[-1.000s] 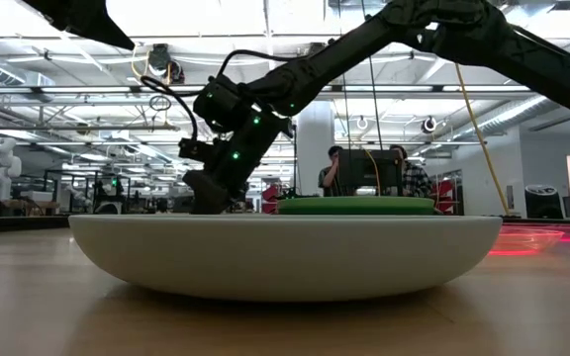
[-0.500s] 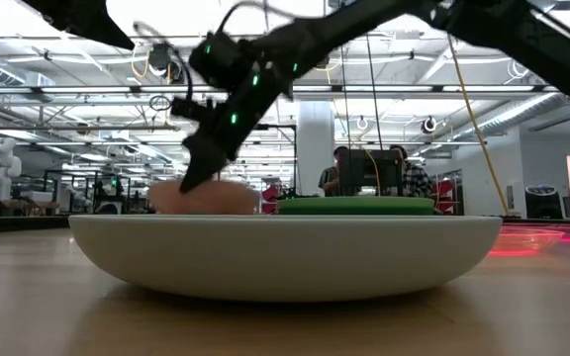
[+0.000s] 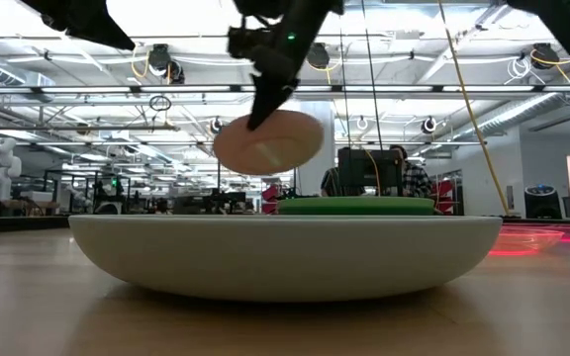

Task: Stack plastic plates
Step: Stack the light orange plate on top of the green plate

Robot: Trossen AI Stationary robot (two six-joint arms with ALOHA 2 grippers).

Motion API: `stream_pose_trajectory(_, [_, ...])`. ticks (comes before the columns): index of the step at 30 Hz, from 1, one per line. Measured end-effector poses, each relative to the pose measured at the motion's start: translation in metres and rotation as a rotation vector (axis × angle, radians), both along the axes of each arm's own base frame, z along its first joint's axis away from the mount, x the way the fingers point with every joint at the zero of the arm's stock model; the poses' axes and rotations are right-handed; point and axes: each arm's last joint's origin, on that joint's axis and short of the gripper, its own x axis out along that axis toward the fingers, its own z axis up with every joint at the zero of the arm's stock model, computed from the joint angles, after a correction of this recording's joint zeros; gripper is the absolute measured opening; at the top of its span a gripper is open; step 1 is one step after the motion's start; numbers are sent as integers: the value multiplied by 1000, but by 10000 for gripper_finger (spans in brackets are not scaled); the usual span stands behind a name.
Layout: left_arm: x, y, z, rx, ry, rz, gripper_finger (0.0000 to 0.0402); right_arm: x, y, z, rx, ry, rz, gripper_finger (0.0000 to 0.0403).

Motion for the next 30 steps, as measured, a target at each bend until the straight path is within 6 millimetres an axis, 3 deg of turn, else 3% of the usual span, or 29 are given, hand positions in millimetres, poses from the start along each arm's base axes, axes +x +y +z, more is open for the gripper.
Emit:
stream_pose_trajectory(7, [-1,-5,-1,-27,-7,-45,172,-52,11,-10,24,-66,-94,4])
stream_pose_trajectory(17, [0,-7,0,-35,-24,-66,172,-132,18,-82,-39,-261,-203,4])
stream_pose_trajectory(23, [0,-8,0,-32,-21,-67,172,-149,19,-109,-57,-297,-230,4])
stream_pose_trajectory(30, [0,-8,0,-29,-20,-67,172,-150,17,-111,-40,-305,-261,36])
